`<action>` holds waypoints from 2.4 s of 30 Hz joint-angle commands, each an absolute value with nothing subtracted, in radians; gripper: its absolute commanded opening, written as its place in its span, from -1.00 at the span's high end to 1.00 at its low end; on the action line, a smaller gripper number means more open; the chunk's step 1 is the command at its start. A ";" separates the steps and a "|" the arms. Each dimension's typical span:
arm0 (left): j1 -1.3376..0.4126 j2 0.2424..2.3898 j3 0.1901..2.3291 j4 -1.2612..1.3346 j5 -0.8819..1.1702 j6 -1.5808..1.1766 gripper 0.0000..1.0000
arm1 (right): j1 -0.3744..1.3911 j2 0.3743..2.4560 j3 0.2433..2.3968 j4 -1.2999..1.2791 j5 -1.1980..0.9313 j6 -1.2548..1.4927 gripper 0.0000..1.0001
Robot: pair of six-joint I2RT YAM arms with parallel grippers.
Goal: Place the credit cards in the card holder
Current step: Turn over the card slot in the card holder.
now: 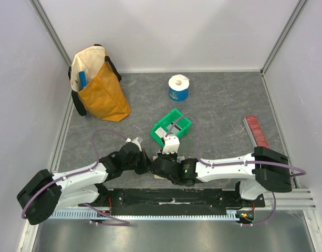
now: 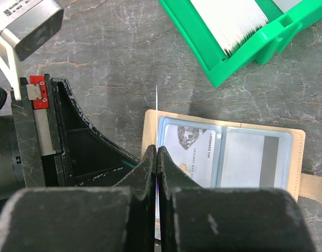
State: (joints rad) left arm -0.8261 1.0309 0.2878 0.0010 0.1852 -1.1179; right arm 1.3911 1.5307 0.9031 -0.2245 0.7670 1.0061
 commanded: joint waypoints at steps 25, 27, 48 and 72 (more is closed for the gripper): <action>-0.824 1.012 0.299 0.006 0.179 -1.137 0.96 | 1.470 1.658 1.062 -0.365 0.854 0.979 1.00; -0.825 1.009 0.298 0.008 0.179 -1.135 0.97 | 1.470 1.657 1.057 -0.356 0.845 0.979 1.00; -0.822 0.994 0.284 0.006 0.173 -1.141 0.96 | 1.513 1.793 1.233 -0.715 0.992 1.084 1.00; -0.822 1.069 0.236 0.023 0.133 -1.118 0.96 | 1.233 1.284 0.526 0.122 0.414 1.066 1.00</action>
State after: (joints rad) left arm -0.8257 1.0470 0.2424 -0.0086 0.1555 -1.1175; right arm 1.2690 1.2926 0.5819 -0.1341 0.5800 1.0466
